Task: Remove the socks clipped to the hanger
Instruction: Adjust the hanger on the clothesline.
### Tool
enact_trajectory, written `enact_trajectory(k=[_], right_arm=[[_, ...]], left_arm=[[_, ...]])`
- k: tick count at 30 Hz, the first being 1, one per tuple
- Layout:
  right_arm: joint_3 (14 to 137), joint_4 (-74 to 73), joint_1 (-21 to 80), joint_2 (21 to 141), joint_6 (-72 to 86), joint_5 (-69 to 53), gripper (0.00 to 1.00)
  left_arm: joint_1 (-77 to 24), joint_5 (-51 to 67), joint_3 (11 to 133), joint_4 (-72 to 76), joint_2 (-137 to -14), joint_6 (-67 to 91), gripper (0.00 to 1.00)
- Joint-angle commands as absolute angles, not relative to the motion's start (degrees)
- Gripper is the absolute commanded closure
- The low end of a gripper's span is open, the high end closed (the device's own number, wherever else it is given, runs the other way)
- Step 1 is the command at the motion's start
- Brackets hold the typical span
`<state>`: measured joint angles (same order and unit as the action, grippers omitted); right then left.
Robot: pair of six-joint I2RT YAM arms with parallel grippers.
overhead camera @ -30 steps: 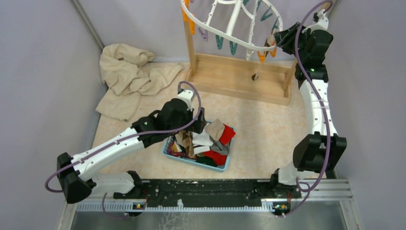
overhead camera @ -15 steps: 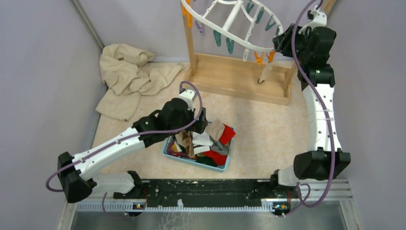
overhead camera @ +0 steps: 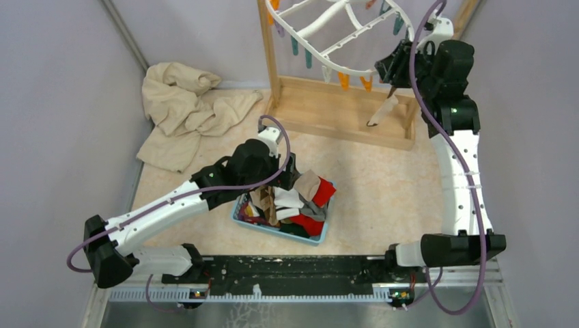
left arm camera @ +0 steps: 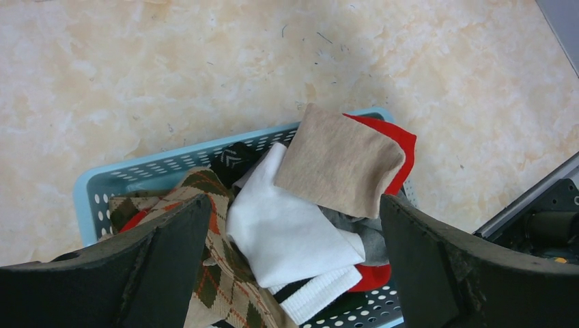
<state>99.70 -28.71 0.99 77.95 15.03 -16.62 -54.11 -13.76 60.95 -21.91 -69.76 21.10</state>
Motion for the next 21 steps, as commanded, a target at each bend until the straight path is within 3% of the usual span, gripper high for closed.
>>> enact_trajectory(k=[1,12,21], right_arm=[[103.78,-28.99,6.85,77.65,13.52,-16.46,0.55],[107.04,-28.39,18.71,83.40,11.92,-9.92,0.54],[118.74,-31.98,25.20,91.21,9.98,-7.40,0.52]], left_arm=[[-53.73,-12.87,62.01,-20.20,-70.04,20.56,0.01],[-53.78,-13.46,61.00,-20.21,-68.41,20.74,0.01],[-53.72,-13.55,61.00,-20.18,-68.35,20.82,0.01]])
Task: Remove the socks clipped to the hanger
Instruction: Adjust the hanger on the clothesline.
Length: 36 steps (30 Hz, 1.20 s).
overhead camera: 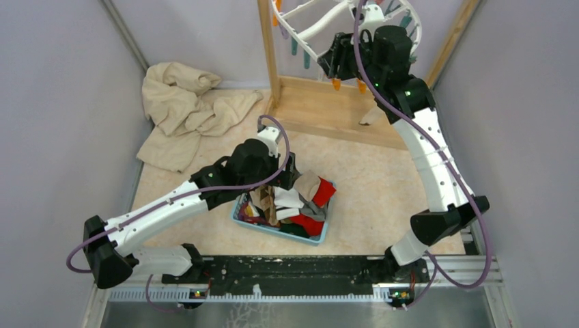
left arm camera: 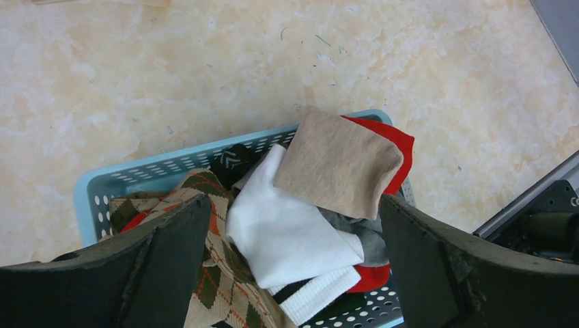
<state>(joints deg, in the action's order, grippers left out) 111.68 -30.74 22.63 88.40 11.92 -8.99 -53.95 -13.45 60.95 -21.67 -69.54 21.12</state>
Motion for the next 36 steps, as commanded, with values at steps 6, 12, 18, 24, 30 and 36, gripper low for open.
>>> enact_trajectory(k=[6,12,18,24,30,36], right_arm=[[120.64,-33.43,26.37,91.63,8.76,-3.38,0.43],[119.60,-31.72,21.60,86.85,11.54,-3.95,0.30],[117.61,-28.76,12.99,81.60,16.22,-9.92,0.27],[113.65,-28.39,9.96,76.10,14.14,-3.82,0.23],[93.15,-21.64,7.81,66.81,13.04,8.27,0.18],[70.64,-9.95,3.60,58.36,18.44,10.90,0.17]], left_arm=[[-53.76,-13.71,61.08,-20.22,-68.30,20.88,0.01],[-53.74,-13.53,61.35,-19.96,-68.66,20.79,0.01],[-53.73,-13.48,61.35,-19.91,-68.89,20.74,0.01],[-53.77,-13.31,61.44,-19.76,-69.05,20.65,0.01],[-53.75,-13.09,61.61,-19.58,-69.44,20.40,0.01],[-53.77,-13.35,61.69,-19.86,-68.99,19.89,0.01]])
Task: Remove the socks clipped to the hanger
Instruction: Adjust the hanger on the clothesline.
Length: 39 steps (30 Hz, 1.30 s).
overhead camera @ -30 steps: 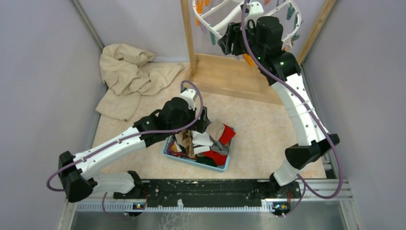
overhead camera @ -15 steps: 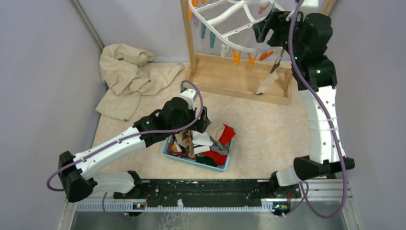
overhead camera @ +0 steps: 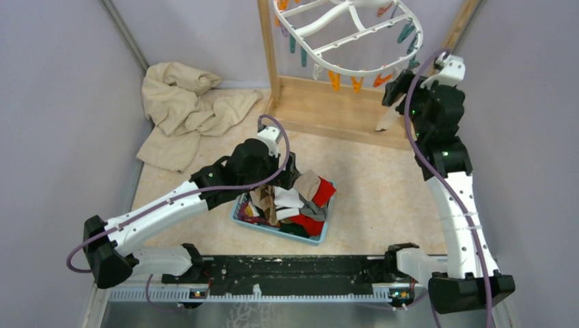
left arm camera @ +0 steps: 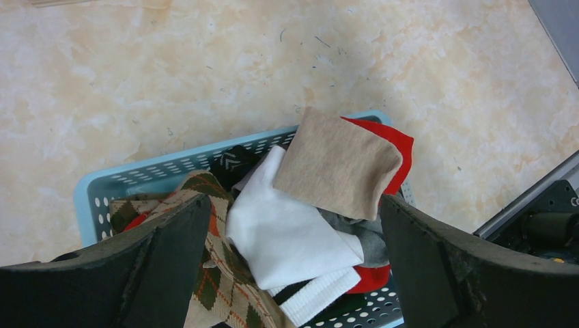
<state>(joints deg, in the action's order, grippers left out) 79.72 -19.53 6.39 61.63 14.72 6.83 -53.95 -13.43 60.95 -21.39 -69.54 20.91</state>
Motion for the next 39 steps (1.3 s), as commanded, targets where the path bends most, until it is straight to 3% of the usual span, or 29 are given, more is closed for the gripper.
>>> enact_trajectory(k=[1,8,16,23,30,33,39], right_arm=[[67.88,-8.51,2.46,57.87,19.62,10.70,0.17],[54.47,5.55,-1.98,60.45,22.88,10.79,0.14],[56.39,18.18,-2.16,74.24,23.29,9.19,0.12],[54.47,29.00,-1.98,81.82,27.20,0.93,0.11],[59.00,26.73,-1.91,87.81,27.29,4.35,0.12],[62.69,24.43,-1.97,90.45,26.04,5.00,0.25],[62.96,23.06,-1.95,88.94,25.41,2.59,0.79]], left_arm=[[-53.77,-13.35,61.65,-19.84,-68.98,19.87,0.01],[-53.77,-13.15,62.10,-19.52,-69.12,19.44,0.01],[-53.70,-13.92,62.32,-19.58,-68.81,18.31,0.01],[-53.70,-14.25,62.70,-19.93,-69.35,17.94,0.01],[-53.70,-14.10,62.75,-20.00,-68.76,17.97,0.01],[-53.70,-14.24,62.74,-20.23,-68.53,17.93,0.01],[-53.70,-14.33,62.37,-20.18,-68.10,18.13,0.01]])
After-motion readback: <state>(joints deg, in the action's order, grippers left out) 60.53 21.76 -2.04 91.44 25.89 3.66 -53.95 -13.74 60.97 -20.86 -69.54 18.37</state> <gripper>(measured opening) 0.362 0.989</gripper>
